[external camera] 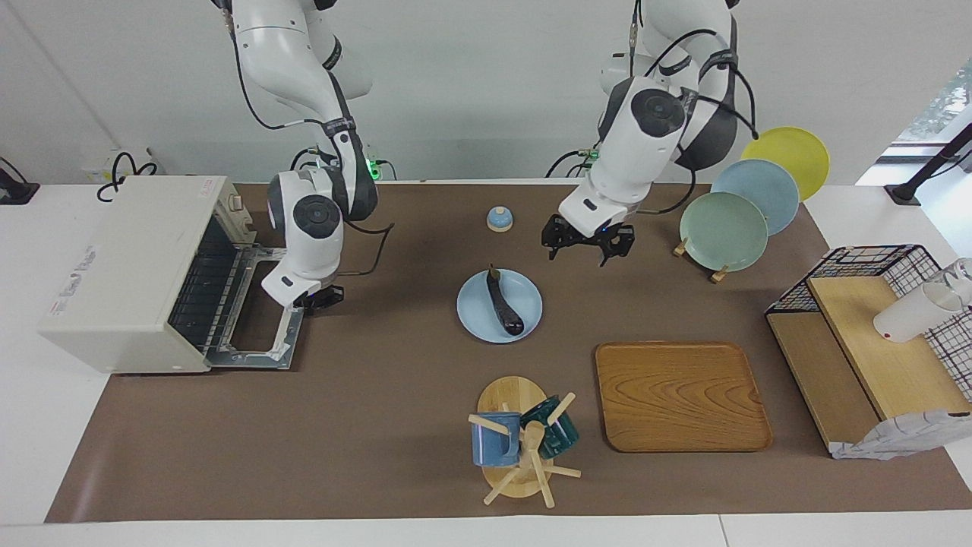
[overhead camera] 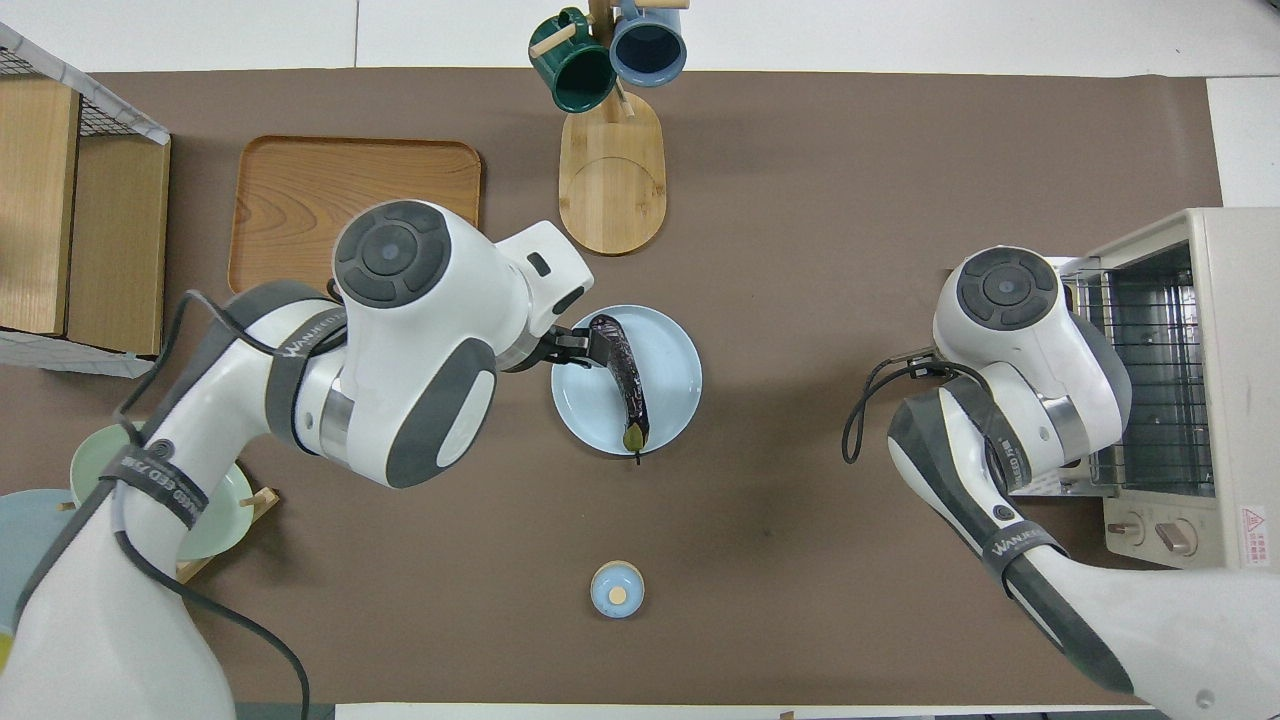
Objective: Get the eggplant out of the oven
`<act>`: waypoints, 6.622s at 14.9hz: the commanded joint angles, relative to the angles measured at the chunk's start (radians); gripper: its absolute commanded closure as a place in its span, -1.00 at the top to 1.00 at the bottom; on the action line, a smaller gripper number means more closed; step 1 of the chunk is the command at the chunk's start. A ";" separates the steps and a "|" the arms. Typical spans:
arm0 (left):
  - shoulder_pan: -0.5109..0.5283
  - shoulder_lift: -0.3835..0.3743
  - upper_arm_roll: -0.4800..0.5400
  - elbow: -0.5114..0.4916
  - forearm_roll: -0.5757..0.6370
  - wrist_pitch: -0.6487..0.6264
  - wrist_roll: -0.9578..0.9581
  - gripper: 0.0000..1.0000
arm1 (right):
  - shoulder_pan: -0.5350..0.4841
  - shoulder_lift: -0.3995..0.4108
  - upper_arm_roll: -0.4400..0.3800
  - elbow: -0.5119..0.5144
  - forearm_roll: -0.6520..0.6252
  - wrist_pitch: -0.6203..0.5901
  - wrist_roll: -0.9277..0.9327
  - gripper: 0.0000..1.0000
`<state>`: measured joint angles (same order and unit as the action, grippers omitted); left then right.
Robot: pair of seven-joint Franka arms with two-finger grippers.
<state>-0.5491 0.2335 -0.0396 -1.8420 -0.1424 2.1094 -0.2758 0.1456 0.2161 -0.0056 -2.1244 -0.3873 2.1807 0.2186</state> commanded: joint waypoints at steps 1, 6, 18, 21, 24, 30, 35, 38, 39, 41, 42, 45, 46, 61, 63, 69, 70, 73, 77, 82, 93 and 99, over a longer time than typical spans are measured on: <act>-0.049 0.042 0.017 -0.026 -0.016 0.078 -0.012 1.00 | -0.052 -0.050 0.012 -0.019 -0.042 -0.016 -0.079 -1.00; -0.091 0.122 0.017 -0.029 -0.017 0.201 -0.143 1.00 | -0.078 -0.109 0.013 0.029 -0.039 -0.107 -0.160 -1.00; -0.135 0.158 0.017 -0.062 -0.017 0.288 -0.247 0.36 | -0.230 -0.188 0.012 0.119 0.082 -0.258 -0.432 -1.00; -0.133 0.158 0.017 -0.053 -0.017 0.276 -0.259 -0.82 | -0.244 -0.216 0.009 0.170 0.119 -0.349 -0.450 -1.00; -0.120 0.146 0.017 -0.027 -0.016 0.215 -0.260 -1.00 | -0.236 -0.207 0.012 0.317 0.211 -0.481 -0.450 -1.00; 0.059 0.109 0.020 0.131 -0.016 -0.024 -0.202 -1.00 | -0.230 -0.213 0.024 0.425 0.303 -0.599 -0.441 -1.00; 0.224 0.127 0.020 0.165 -0.014 -0.043 -0.040 -1.00 | -0.227 -0.221 0.026 0.405 0.336 -0.592 -0.447 1.00; 0.314 0.162 0.021 0.182 -0.011 -0.037 0.030 -1.00 | -0.173 -0.225 -0.014 0.423 0.337 -0.613 -0.417 1.00; 0.337 0.191 0.023 0.202 -0.005 -0.032 0.043 -1.00 | -0.153 -0.222 -0.031 0.449 0.328 -0.621 -0.416 1.00; 0.382 0.230 0.023 0.222 -0.002 -0.010 0.093 -1.00 | -0.139 -0.212 -0.040 0.501 0.326 -0.694 -0.404 1.00; 0.402 0.237 0.023 0.222 -0.002 0.006 0.112 -1.00 | -0.138 -0.205 -0.040 0.517 0.324 -0.699 -0.395 1.00; 0.416 0.280 0.024 0.242 -0.002 0.043 0.139 -1.00 | -0.120 -0.208 -0.047 0.512 0.327 -0.684 -0.371 1.00; 0.416 0.303 0.024 0.266 -0.002 0.052 0.141 -1.00 | -0.123 -0.207 -0.045 0.512 0.332 -0.685 -0.355 1.00; 0.436 0.330 0.024 0.297 0.021 0.087 0.273 -1.00 | -0.129 -0.213 -0.051 0.521 0.388 -0.658 -0.305 1.00; 0.436 0.330 0.024 0.297 0.021 0.086 0.273 -0.17 | -0.132 -0.211 -0.054 0.521 0.421 -0.661 -0.304 1.00; 0.437 0.328 0.026 0.369 0.021 -0.066 0.274 1.00 | -0.129 -0.211 -0.053 0.523 0.401 -0.664 -0.306 1.00; 0.436 0.316 0.026 0.371 0.021 -0.084 0.274 1.00 | -0.127 -0.211 -0.053 0.524 0.401 -0.662 -0.306 1.00; 0.436 0.213 0.038 0.333 0.018 -0.120 0.264 1.00 | -0.126 -0.211 -0.051 0.523 0.387 -0.661 -0.306 1.00; 0.456 0.078 0.060 0.302 0.029 -0.251 0.265 1.00 | -0.126 -0.211 -0.051 0.523 0.387 -0.657 -0.304 1.00; 0.457 -0.051 0.060 0.288 0.098 -0.373 0.271 1.00 | -0.126 -0.211 -0.051 0.524 0.387 -0.657 -0.304 1.00; 0.457 -0.283 0.060 0.107 0.122 -0.469 0.264 1.00 | -0.123 -0.211 -0.048 0.524 0.387 -0.657 -0.304 1.00; 0.456 -0.279 0.053 0.150 0.122 -0.554 0.262 1.00 | -0.120 -0.213 -0.048 0.524 0.389 -0.659 -0.304 1.00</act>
<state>-0.0925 -0.0302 0.0200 -1.7051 -0.0461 1.5962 -0.0127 0.0236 0.0029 -0.0554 -1.6061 0.0042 1.5153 -0.1002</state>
